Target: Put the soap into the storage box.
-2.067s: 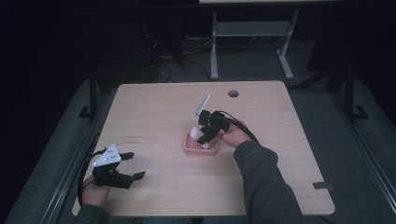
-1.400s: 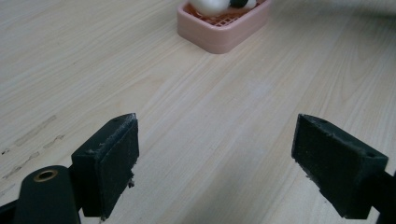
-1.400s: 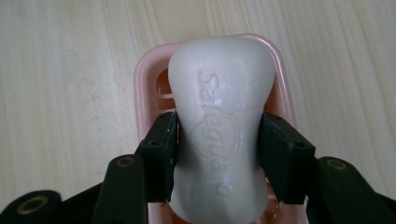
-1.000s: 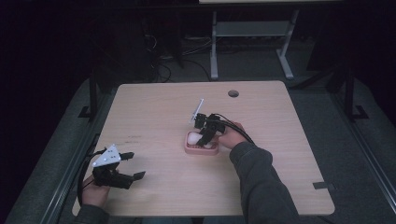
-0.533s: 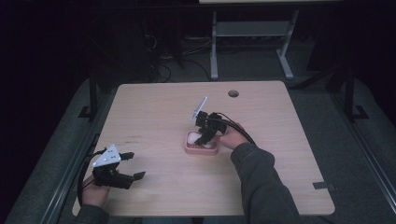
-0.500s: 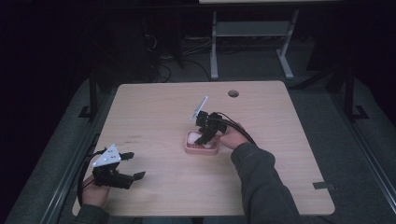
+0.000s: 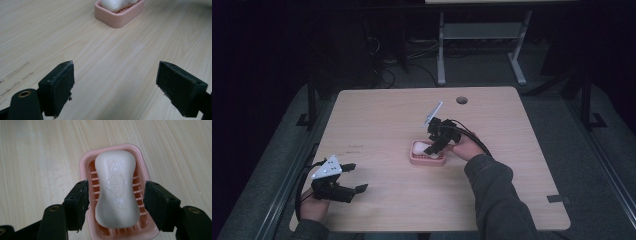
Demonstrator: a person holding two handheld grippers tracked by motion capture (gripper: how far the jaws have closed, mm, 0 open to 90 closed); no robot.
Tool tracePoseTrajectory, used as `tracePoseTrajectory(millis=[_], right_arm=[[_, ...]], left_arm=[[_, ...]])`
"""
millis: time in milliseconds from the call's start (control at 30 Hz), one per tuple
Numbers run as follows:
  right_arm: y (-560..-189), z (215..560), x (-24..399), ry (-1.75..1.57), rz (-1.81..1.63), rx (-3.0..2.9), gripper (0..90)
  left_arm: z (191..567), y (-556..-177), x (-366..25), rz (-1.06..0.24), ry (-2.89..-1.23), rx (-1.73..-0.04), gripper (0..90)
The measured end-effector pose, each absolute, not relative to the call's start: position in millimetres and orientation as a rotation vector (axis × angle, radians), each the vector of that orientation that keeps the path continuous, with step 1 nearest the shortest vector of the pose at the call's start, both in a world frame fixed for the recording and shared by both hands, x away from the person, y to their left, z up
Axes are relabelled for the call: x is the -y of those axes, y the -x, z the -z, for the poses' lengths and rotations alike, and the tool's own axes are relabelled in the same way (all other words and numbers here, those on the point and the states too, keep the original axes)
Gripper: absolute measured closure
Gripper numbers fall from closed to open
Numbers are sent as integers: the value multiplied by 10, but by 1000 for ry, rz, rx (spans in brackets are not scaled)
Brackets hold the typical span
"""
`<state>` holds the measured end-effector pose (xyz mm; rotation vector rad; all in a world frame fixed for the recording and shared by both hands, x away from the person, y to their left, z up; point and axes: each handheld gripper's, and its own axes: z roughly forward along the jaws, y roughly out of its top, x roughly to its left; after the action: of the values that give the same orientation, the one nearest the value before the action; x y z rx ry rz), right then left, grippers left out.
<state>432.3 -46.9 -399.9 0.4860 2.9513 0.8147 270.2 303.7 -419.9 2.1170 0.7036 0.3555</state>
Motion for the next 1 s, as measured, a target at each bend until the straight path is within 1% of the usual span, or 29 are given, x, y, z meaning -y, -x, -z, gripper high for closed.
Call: tracePoseTrajectory(millis=[500,1000], right_arm=[[-4254,3915,598,-509,-827,-2928,357],[-4183,3913,805,-565,-857,-2908,333]], left_arm=[[4204,-2702,-3032,-352,-2112,-707,148],[4207,-2703,-3024,-354,-2118,-706,148]])
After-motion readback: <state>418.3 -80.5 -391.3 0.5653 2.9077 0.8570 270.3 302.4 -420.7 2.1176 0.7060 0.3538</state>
